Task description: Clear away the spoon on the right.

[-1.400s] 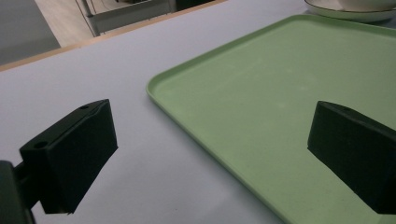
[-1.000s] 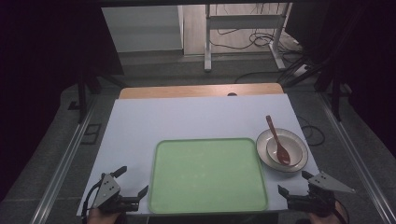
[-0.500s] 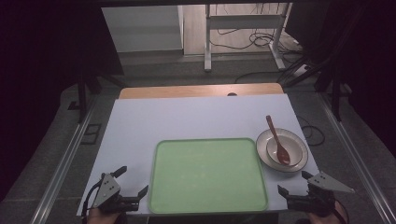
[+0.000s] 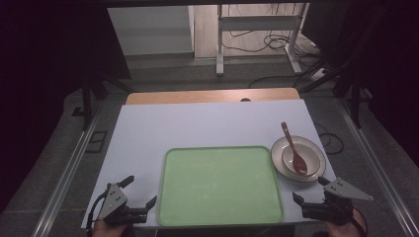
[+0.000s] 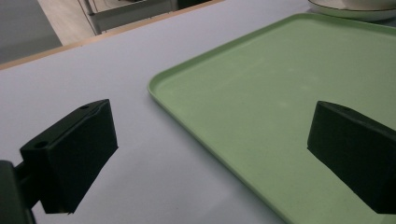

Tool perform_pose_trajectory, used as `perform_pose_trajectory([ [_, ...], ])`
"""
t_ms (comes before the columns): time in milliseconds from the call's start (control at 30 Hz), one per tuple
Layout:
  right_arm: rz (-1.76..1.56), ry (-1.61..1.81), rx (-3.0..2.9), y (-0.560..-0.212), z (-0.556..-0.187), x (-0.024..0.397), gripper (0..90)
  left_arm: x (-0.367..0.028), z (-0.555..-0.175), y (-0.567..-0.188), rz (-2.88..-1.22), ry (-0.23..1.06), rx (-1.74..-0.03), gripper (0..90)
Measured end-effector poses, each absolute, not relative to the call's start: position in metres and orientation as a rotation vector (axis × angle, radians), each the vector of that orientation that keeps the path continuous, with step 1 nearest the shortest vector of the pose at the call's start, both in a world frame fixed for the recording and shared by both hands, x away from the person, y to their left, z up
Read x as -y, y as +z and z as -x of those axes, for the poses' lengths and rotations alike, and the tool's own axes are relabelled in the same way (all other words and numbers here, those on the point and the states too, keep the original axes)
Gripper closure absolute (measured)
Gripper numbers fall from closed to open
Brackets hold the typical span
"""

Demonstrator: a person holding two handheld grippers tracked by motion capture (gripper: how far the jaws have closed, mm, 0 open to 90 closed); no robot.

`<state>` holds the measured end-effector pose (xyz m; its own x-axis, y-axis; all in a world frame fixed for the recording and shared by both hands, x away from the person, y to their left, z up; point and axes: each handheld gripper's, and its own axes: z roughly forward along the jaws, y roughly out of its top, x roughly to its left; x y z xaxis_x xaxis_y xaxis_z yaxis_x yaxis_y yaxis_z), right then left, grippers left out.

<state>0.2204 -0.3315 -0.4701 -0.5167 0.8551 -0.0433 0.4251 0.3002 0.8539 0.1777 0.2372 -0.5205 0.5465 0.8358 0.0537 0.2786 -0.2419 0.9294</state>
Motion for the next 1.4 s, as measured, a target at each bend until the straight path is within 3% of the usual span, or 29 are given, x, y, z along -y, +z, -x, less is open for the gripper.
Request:
perform_pose_trajectory([
  [1400, -1.179, 1.105, -2.120, -0.450, -0.269, 0.332, 0.0, -0.242, -0.178, -0.521, -1.743, 0.668, -0.946, 1.4],
])
